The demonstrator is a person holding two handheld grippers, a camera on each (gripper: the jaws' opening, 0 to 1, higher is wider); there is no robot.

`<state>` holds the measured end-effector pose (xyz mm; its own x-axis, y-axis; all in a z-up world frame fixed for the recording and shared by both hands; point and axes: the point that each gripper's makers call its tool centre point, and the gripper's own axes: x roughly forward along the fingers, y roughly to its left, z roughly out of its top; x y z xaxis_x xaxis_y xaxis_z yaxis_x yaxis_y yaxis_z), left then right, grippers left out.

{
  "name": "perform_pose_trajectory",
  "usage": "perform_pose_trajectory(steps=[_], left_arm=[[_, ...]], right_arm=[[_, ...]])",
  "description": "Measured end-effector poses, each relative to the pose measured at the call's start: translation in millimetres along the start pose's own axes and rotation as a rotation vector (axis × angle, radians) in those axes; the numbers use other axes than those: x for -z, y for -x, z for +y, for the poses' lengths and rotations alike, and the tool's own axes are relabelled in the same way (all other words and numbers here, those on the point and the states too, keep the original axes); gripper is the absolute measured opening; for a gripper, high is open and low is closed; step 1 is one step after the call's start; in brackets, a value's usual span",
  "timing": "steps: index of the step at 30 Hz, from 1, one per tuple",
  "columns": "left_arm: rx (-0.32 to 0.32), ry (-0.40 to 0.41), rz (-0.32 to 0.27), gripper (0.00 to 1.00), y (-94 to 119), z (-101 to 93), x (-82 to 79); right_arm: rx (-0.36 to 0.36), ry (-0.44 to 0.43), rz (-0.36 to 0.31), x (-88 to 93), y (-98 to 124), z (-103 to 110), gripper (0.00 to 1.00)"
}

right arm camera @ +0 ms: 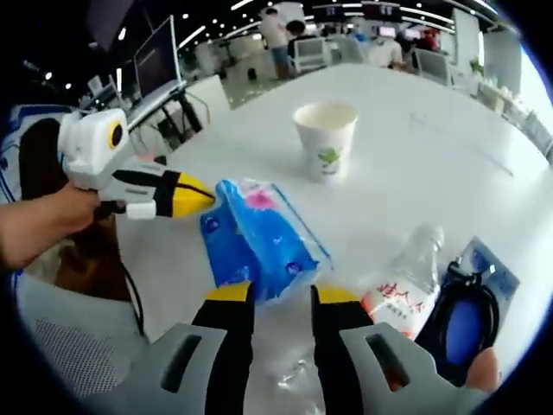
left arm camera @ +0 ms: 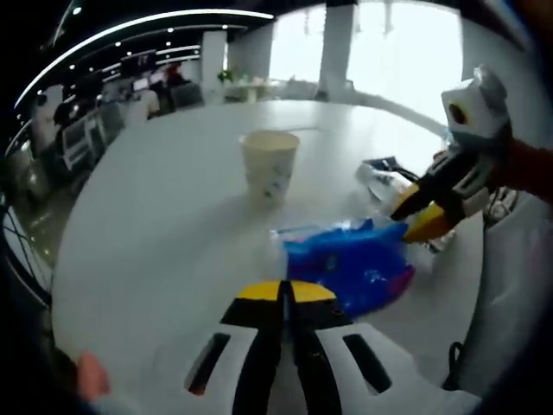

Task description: Arrange the tabletop items into an orderly group along one side of the table until the central work area is clear of visible clutter.

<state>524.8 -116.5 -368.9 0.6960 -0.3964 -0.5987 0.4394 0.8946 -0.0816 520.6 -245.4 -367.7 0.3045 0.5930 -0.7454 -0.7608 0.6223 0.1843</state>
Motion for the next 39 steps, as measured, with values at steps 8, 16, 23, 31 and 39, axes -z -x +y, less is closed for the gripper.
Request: perform_pose_trajectory(steps=[8, 16, 23, 31, 39], left_arm=[[-0.006, 0.013, 0.002, 0.00, 3, 0.1, 2.3], [-0.004, 0.022, 0.001, 0.00, 4, -0.4, 3.3], [0.009, 0.012, -0.003, 0.00, 3, -5.7, -0.8], [0.015, 0.009, -0.016, 0.00, 7, -9.7, -6.0], [0.016, -0.007, -0.040, 0.00, 12, -13.1, -19.7]], right_arm=[[-0.009, 0.028, 0.026, 5.0, -7, 5, 0.28], [0.012, 0.063, 0.035, 6.1, -8, 0, 0.19], [0.009, 0.063, 0.037, 7.3, -7, -1, 0.08], [0.006, 0.060, 0.025, 4.5, -3, -1, 0.04], [0.002, 0.052, -0.014, -6.4, 7, -6, 0.03]])
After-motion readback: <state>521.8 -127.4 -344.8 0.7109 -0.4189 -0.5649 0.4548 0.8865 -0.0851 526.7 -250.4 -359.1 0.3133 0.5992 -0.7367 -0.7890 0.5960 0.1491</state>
